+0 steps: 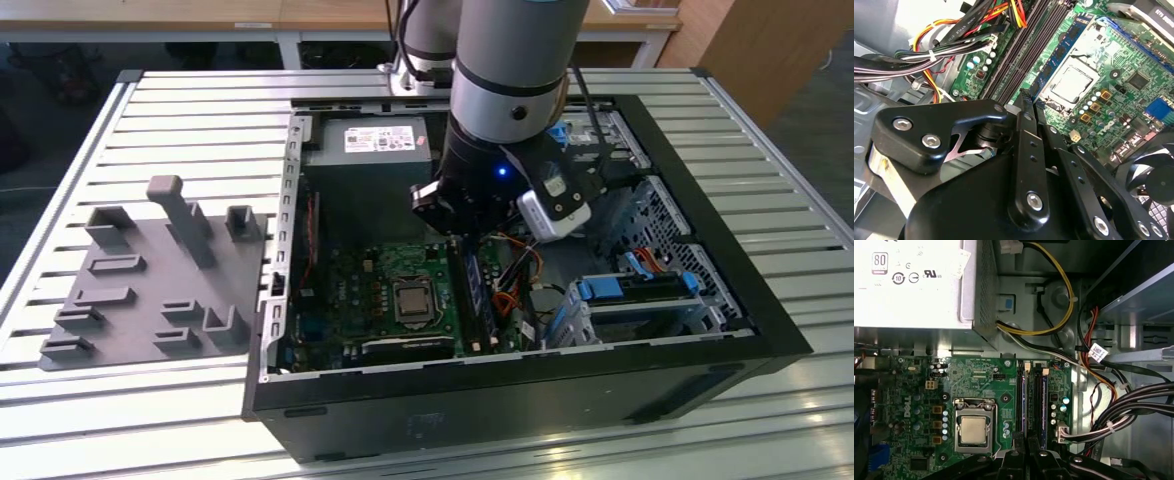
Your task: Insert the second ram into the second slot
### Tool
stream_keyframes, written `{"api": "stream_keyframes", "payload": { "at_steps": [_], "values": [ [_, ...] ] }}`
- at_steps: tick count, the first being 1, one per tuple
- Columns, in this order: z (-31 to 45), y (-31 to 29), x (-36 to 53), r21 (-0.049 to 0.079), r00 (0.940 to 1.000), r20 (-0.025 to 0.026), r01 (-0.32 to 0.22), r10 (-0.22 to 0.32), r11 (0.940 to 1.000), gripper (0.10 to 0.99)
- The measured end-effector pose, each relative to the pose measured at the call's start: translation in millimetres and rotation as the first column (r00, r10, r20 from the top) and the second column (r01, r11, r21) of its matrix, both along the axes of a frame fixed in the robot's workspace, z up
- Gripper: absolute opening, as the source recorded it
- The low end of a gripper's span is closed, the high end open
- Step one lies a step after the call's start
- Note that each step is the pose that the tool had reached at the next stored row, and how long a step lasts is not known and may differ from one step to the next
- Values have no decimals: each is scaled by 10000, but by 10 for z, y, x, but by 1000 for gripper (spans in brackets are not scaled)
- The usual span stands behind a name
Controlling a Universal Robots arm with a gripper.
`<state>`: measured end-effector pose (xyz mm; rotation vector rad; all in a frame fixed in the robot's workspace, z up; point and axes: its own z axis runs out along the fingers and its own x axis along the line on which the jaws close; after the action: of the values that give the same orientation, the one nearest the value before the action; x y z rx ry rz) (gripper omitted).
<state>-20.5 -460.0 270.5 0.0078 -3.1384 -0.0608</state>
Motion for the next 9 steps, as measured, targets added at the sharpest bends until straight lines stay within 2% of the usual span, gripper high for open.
{"api": "stream_keyframes", "payload": {
  "at_steps": [9],
  "values": [
    [-43,0,1,0,10000,0,26,-26,10000,137]
  ]
}}
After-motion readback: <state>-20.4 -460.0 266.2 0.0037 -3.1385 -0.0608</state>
